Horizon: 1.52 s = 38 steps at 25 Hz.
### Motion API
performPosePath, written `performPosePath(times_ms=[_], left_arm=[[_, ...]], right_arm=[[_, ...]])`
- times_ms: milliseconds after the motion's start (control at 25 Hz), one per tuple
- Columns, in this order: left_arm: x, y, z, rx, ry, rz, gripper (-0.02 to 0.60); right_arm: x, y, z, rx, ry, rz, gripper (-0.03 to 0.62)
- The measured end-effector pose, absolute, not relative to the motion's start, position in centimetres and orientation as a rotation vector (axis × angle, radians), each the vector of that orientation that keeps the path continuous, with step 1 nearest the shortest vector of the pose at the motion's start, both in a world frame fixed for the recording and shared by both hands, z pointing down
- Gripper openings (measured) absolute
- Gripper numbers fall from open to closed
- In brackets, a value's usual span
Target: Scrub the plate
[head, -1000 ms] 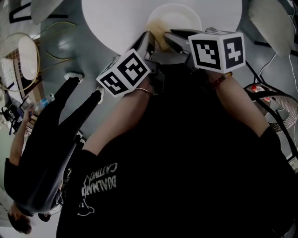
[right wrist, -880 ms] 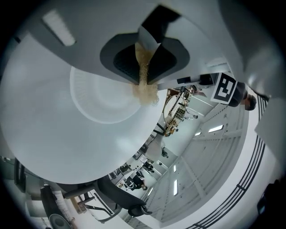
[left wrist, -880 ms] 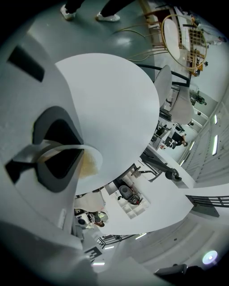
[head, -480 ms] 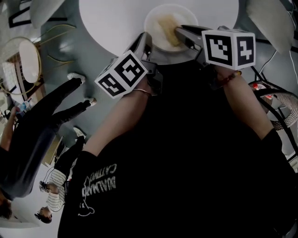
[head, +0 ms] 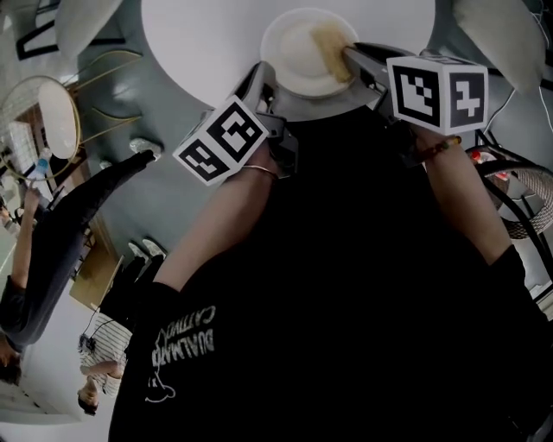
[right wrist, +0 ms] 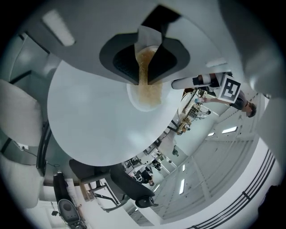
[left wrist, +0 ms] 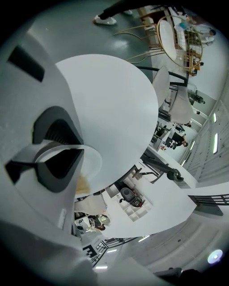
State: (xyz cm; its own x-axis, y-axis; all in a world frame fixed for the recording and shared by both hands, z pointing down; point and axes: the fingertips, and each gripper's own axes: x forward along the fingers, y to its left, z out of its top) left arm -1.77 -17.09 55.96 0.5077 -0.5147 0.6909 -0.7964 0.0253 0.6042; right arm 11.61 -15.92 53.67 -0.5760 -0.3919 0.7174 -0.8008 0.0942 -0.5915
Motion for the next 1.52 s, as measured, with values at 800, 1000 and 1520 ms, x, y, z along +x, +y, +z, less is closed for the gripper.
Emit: performPosePath(times_ms=[800,1000,1520], left_arm=[[-1.5,-17.0,56.1,1.629,-1.144,0.356,0.035],[-1.2,-17.3,56.1,1.625,-1.149,0.343,0.034],[-1.3,-16.9,55.8,1.617,-1.150,0.332,0.034]], right_arm=[[16.7,-16.8,52.3,1.324,-1.982,1.365,0.063],[15.8,-18.2,50.4,1.332,-2.051,1.327,0.046],[4.5,-15.7,50.9,0.974,-2.184,1.518,0.041]])
